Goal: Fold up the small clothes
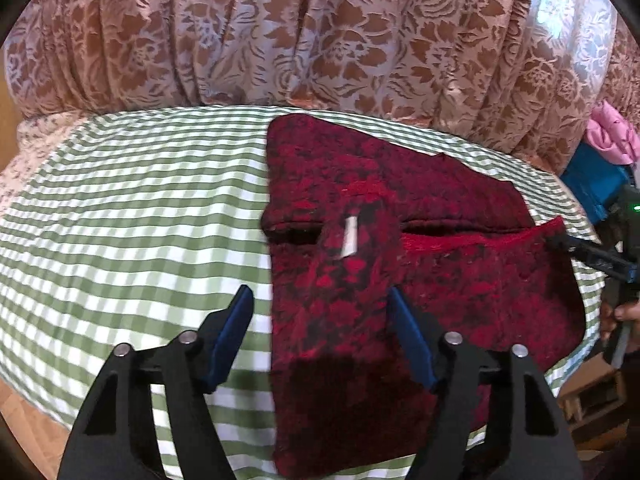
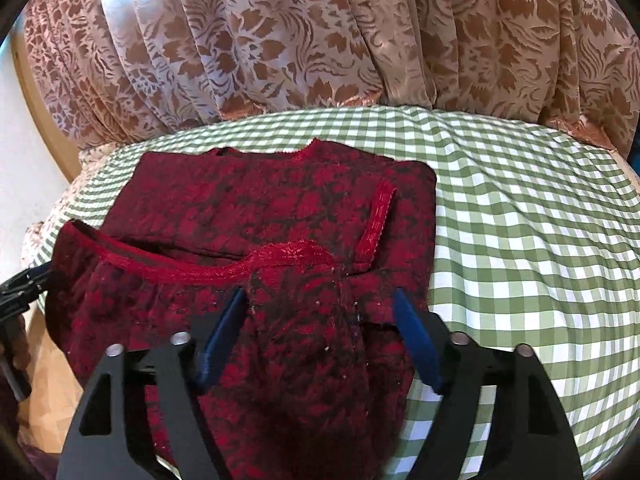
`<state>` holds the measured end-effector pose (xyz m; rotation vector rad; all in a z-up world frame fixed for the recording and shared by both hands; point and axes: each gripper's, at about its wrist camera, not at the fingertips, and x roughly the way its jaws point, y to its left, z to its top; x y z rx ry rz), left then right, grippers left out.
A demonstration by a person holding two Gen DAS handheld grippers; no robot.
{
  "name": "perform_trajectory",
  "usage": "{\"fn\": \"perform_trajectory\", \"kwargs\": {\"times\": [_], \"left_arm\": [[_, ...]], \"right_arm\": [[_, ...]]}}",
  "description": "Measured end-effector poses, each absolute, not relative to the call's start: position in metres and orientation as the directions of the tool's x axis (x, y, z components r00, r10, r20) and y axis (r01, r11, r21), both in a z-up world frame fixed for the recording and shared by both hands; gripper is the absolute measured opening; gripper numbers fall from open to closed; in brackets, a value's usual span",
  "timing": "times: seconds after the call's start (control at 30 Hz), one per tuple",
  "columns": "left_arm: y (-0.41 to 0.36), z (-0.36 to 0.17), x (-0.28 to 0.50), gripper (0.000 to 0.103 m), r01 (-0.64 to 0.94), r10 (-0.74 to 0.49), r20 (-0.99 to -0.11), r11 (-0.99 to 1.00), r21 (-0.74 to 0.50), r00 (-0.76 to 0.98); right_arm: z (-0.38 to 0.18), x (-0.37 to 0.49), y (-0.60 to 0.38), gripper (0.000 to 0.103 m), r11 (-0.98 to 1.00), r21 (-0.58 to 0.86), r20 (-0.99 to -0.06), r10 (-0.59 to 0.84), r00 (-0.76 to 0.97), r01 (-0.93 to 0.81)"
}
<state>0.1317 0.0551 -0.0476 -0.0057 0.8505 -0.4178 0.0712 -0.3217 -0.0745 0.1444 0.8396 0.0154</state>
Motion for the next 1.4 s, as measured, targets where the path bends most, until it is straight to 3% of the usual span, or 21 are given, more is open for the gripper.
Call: {"fn": "perform_trajectory", "kwargs": {"times": [0.1,0.17,0.27,0.73,1.27,1.4], "left_arm": [[0.051,-0.050,0.133,0.058,0.376,-0.387,-0.724,0.907,-0.188,0.571],[0.049,-0.055,0.135,0.029,0.383,-0.411,-0.728,0.898,-0.218,0.549],[0.053,-0.058,0.135,0.020,0.376,-0.424,-0.721,0.895,-0.241,0.548],[0.061,-0.059,0.127,0.016,0.348,-0.416,-0.701,0.904,-0.249,0.579],[0.062,-0.056,0.126,0.015,0.345,-0.401,-0.704,0.910,-0.232,0.586],[0.064,-0.038,0.114,0.014,0.360,-0.417,-0.666,0.904,-0.231,0.619]], "right_arm": [[-0.081,0.071,-0.320,0.057,0.991,0.128,-0.755,0.076,0.651,0.033],[-0.084,0.070,-0.319,0.039,0.992,0.122,-0.761,0.072,0.645,0.033],[-0.085,0.066,-0.319,0.027,0.991,0.132,-0.761,0.079,0.644,0.035],[-0.053,0.045,-0.269,0.024,0.987,-0.153,-0.709,-0.142,0.691,0.045],[-0.051,0.040,-0.253,0.024,0.968,-0.248,-0.674,-0.198,0.712,0.034],[-0.050,0.038,-0.254,0.024,0.972,-0.233,-0.676,-0.186,0.713,0.032]]}}
